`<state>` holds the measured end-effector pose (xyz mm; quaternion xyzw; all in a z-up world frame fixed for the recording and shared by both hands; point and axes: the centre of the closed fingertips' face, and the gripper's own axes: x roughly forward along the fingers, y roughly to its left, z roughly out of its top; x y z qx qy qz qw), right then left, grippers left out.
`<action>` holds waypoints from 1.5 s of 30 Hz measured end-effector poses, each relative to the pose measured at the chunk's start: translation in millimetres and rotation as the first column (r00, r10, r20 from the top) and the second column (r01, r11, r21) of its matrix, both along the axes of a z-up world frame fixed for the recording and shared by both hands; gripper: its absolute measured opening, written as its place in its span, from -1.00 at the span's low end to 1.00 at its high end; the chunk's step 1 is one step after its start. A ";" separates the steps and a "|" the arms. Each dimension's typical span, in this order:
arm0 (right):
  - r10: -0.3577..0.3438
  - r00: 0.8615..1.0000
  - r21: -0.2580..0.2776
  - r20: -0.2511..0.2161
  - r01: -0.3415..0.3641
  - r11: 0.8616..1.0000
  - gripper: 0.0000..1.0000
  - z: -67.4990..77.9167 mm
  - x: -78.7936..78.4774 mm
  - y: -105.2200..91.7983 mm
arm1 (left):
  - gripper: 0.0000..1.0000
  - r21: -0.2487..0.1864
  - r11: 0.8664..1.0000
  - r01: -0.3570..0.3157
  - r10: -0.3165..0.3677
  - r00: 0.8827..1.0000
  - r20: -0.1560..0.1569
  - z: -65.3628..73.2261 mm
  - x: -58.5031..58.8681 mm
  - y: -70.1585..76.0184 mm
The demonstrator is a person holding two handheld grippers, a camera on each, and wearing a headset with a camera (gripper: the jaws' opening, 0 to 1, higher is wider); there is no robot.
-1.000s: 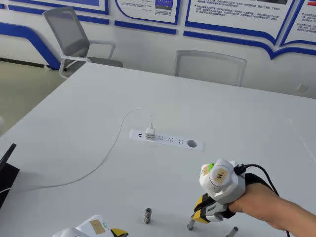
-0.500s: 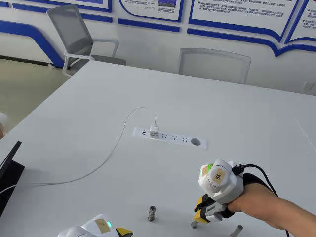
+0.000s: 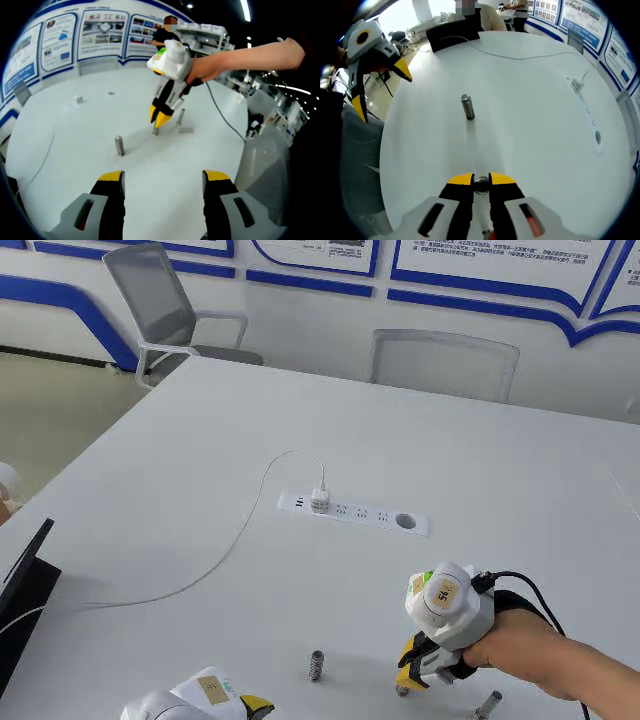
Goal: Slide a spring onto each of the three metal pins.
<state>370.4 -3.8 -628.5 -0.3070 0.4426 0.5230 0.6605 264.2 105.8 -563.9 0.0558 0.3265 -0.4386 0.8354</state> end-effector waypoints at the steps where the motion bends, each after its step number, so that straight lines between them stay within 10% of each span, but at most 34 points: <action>1: -0.002 1.000 0.000 -0.001 0.002 1.000 -0.75 -0.9 -0.1 -0.2 | 0.27 0.000 1.000 -0.001 0.001 1.000 -0.001 0.1 -0.1 -0.1; 22: -0.038 0.999 0.007 -0.019 0.038 0.999 -0.65 -11.0 0.0 -2.1 | 0.28 0.007 1.000 -0.009 0.009 1.000 0.000 1.6 -0.5 3.0; 34: -0.078 0.996 0.060 0.031 0.076 0.995 -0.38 24.6 -1.1 -10.6 | 0.28 0.000 1.000 0.011 -0.011 1.000 0.007 4.6 -3.0 -6.4; 45: -0.236 0.971 0.199 0.040 0.224 0.954 -0.30 51.0 -3.9 -21.3 | 0.29 -0.002 1.000 0.029 -0.029 1.000 0.012 7.3 -8.1 -13.1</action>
